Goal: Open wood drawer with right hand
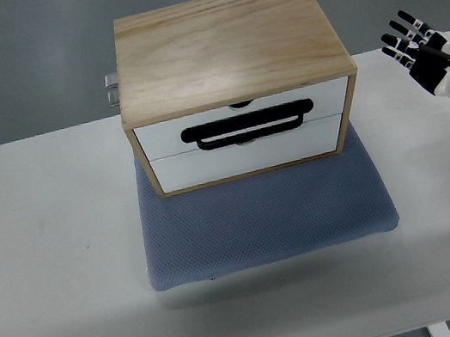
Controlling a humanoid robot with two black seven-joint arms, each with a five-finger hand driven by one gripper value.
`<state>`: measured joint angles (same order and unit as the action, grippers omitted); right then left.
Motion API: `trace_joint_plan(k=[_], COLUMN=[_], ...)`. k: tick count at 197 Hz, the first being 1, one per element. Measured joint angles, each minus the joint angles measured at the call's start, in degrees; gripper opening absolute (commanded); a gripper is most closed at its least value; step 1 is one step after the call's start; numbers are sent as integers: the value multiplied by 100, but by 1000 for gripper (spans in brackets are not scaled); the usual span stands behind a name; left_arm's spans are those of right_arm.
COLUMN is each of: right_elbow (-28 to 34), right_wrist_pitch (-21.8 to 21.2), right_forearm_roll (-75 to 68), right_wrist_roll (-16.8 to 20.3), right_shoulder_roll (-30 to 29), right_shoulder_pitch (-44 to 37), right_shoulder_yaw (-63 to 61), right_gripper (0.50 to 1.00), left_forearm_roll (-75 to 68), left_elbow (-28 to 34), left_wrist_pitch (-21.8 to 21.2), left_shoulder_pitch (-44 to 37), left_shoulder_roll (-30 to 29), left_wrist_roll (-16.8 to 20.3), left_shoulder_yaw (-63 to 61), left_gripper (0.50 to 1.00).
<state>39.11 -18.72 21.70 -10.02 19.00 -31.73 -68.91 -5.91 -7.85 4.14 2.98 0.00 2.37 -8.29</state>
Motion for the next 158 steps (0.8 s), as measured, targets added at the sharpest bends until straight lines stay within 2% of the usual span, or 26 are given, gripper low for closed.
trace_joint_plan(k=[158], right_elbow=[0], right_wrist_pitch=[-40], right_forearm_roll=[-2], right_wrist_roll=[0], right_shoulder_roll=[35], right_shoulder_pitch=[-27], right_shoulder_yaw=[-7], right_gripper=[954], left_forearm_roll=[2], left_elbow=[0], left_wrist_pitch=[8], left_shoulder_pitch=[-70], left_shoulder_roll=[0], left_wrist_roll=[-1], left_shoulder_yaw=[3], left_gripper=[1000])
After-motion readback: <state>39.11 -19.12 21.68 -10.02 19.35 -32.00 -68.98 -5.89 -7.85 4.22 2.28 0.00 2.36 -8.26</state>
